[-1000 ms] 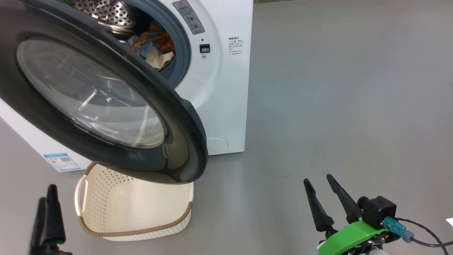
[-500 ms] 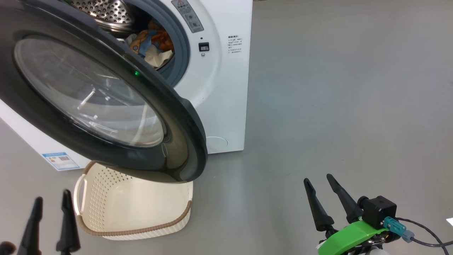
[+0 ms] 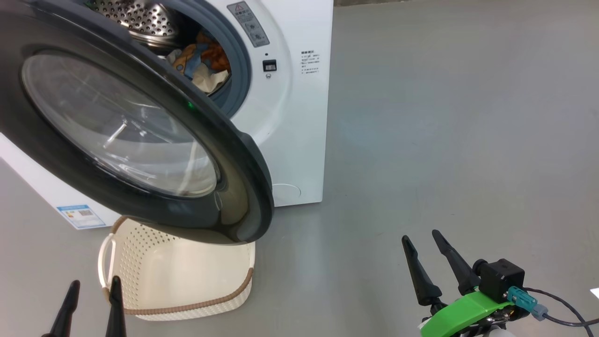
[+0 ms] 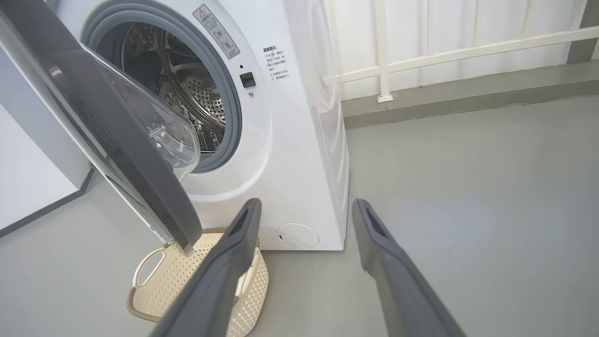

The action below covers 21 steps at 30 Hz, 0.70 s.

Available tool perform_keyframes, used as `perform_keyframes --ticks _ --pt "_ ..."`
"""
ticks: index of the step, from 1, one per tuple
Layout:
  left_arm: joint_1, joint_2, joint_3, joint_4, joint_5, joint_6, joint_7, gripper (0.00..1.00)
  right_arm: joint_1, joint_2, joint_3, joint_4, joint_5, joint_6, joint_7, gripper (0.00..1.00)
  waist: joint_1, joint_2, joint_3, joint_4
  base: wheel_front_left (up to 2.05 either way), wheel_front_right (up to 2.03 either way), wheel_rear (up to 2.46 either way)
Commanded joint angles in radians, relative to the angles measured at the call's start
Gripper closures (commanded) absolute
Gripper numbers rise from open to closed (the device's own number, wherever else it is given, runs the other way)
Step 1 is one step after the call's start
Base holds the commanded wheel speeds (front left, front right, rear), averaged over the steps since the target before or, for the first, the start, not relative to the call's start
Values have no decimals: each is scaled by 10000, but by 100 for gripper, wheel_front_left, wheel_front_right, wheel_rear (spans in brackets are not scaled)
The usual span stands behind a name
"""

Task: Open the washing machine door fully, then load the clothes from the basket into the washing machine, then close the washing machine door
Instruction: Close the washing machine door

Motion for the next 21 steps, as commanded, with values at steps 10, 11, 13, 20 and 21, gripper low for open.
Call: perform_keyframes --ticks 10,11,13,20,21 --pt "24 -119 457 -213 566 -27 -64 0 43 51 290 -209 -59 16 -49 0 0 0 -134 -68 0 0 0" --pt "32 -135 458 -221 594 -27 -64 0 50 51 296 -205 -62 16 -49 0 0 0 -148 -71 0 0 0" --pt "45 -164 459 -231 650 -27 -64 0 65 51 305 -202 -68 16 -49 0 0 0 -164 -70 0 0 0" --pt "37 -270 590 -215 875 -27 -64 0 98 51 317 -191 -120 16 -49 0 0 0 -214 -56 0 0 0" --pt "34 -293 650 -205 892 -27 -64 0 99 51 319 -193 -134 16 -49 0 0 0 -214 -54 0 0 0"
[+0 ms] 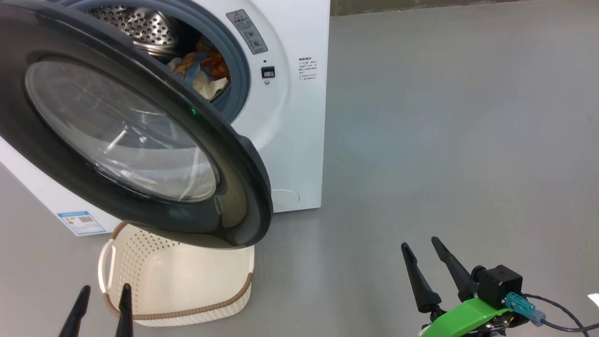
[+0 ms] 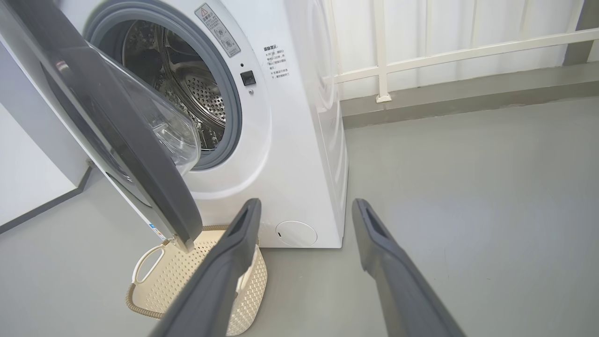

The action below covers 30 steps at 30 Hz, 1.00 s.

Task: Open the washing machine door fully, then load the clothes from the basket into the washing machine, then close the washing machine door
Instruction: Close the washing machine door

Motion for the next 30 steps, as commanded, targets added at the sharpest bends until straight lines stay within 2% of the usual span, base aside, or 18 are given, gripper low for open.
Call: perform_keyframes --ticks 1,7,13,25,26,27,28,30 --pt "-148 21 444 -228 144 -27 -64 0 3 51 296 -204 -82 16 -49 0 0 -1 1 3 0 0 0" --pt "-169 -86 567 -162 201 -27 -64 0 7 51 320 -190 -263 16 -49 0 0 -1 3 8 0 0 0" --pt "-242 -172 682 -147 349 -27 -64 0 -38 51 370 -221 -1078 16 -49 0 0 -1 52 3 0 0 0" --pt "-307 -231 688 -174 353 -27 -64 0 -28 51 271 -270 -1326 16 -49 0 0 -1 75 20 0 0 0" --pt "-311 -233 692 -179 352 -27 -64 0 -26 51 258 -269 -1321 16 -49 22 0 -1 76 22 0 0 0" --pt "-315 -235 695 -183 352 -27 -64 0 -23 51 239 -264 -1311 16 -49 76 0 -1 81 25 0 0 0" --pt "-320 -236 696 -187 358 -27 -64 0 -18 51 202 -260 -1276 16 -49 100 0 -1 88 28 0 0 0" --pt "-334 -239 709 -194 378 -27 -64 0 -17 51 143 -275 -1246 16 -49 100 0 -1 101 37 0 0 0"
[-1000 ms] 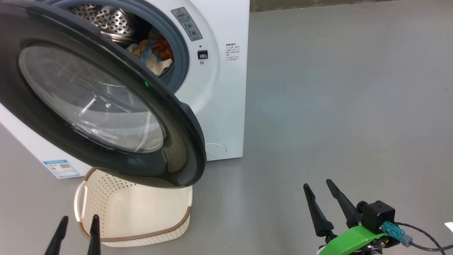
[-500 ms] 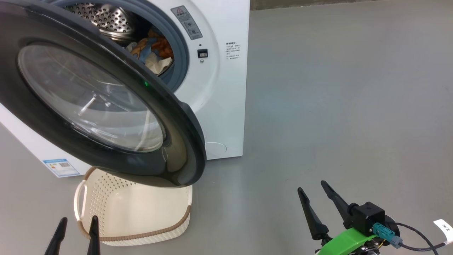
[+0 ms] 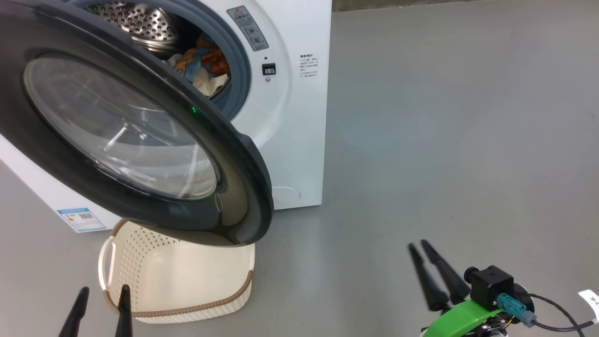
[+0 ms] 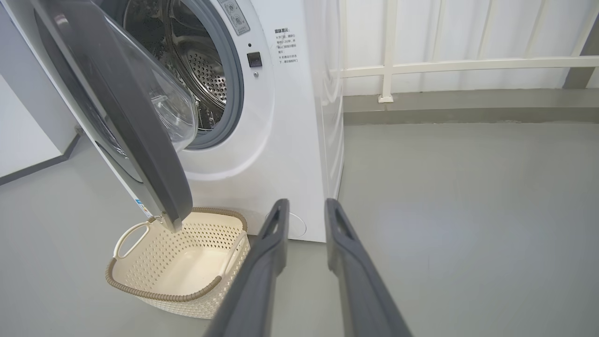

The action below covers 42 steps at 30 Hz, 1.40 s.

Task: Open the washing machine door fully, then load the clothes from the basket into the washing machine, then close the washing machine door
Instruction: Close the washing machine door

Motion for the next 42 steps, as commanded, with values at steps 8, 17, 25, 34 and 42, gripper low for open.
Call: perform_keyframes --ticks 8,17,25,34,42 --pt "-400 39 418 -263 -41 -25 -64 0 -335 51 195 -2195 -113 16 -49 100 0 0 124 22 0 0 0" --pt "-543 38 389 -217 -161 -25 -65 0 -798 -281 1547 -4566 -1097 16 -49 100 0 0 237 189 0 0 0" --pt "-693 38 260 -132 -352 0 -65 0 -1296 -994 3214 -5295 -1106 16 -49 100 0 0 272 706 0 0 0" --pt "-842 38 -17 -57 -473 -1 -65 0 -2196 -1754 5462 -3687 -463 16 -49 100 0 0 315 1430 0 0 0" --pt "-1127 38 -334 -106 -566 -9 -65 0 -2985 -1807 6533 -2277 134 16 -49 100 0 0 761 2152 0 0 0"
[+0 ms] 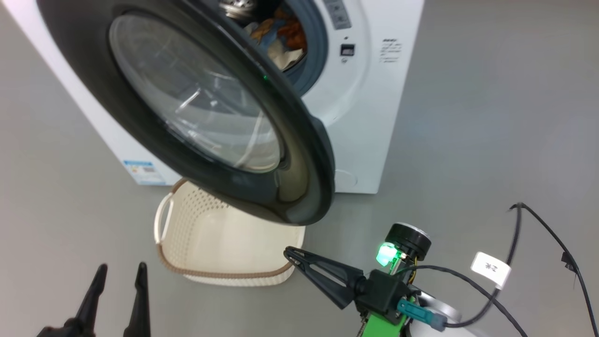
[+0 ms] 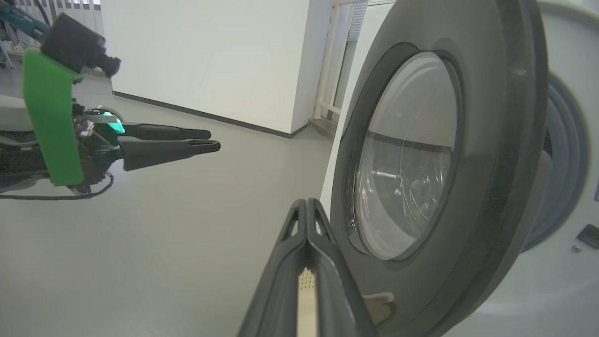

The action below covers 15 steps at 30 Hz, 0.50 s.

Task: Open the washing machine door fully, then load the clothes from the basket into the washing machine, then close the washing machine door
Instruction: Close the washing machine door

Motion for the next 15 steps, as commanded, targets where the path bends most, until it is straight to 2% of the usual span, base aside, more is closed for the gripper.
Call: perform_keyframes --ticks 1,5,15 --pt "-492 70 241 -245 -91 -12 -65 0 -261 137 135 -91 89 14 -46 100 0 0 339 335 0 0 0" --pt "-690 70 29 -264 -193 -15 -65 0 -560 189 84 398 179 14 -46 100 0 0 747 649 0 0 0" --pt "-1347 70 -447 -264 -430 -21 -65 0 -1484 247 -884 1598 139 14 -46 100 0 0 1806 1084 0 0 0"
